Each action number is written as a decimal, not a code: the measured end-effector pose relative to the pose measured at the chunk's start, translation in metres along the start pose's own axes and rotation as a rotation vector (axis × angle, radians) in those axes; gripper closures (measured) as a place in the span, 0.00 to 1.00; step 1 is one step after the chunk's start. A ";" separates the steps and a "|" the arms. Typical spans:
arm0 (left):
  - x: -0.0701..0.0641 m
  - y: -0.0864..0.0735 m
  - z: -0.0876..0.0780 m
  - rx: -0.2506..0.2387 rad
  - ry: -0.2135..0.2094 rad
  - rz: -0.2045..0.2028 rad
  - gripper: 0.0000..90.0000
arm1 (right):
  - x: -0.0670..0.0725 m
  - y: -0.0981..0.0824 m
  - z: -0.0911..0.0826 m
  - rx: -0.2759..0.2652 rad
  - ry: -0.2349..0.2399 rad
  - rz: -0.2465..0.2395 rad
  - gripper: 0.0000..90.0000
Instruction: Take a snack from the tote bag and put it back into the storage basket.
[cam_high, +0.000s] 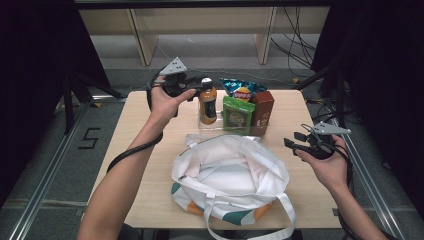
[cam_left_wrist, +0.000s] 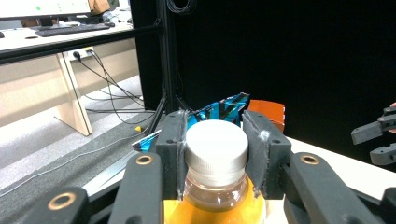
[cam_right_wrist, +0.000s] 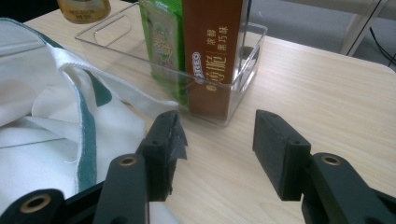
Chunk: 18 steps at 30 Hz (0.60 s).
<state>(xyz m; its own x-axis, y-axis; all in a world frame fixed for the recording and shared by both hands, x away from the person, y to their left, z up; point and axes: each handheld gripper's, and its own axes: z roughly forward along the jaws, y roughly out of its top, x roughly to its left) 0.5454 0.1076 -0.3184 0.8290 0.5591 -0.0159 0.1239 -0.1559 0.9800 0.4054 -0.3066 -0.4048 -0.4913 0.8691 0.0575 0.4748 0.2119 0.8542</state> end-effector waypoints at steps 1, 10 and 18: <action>0.000 0.000 0.001 0.000 0.002 0.002 0.67 | 0.000 0.000 0.000 0.004 0.004 -0.004 0.57; 0.001 -0.003 0.005 0.010 0.004 0.005 0.67 | -0.003 0.001 0.001 -0.005 0.002 -0.048 0.57; 0.003 -0.008 0.008 0.024 0.006 -0.002 0.67 | -0.003 0.001 -0.001 0.017 0.010 -0.036 0.57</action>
<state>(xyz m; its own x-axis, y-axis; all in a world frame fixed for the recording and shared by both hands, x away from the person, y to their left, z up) 0.5513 0.1040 -0.3276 0.8256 0.5640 -0.0171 0.1388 -0.1736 0.9750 0.4065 -0.3094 -0.4033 -0.5157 0.8562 0.0318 0.4688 0.2509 0.8469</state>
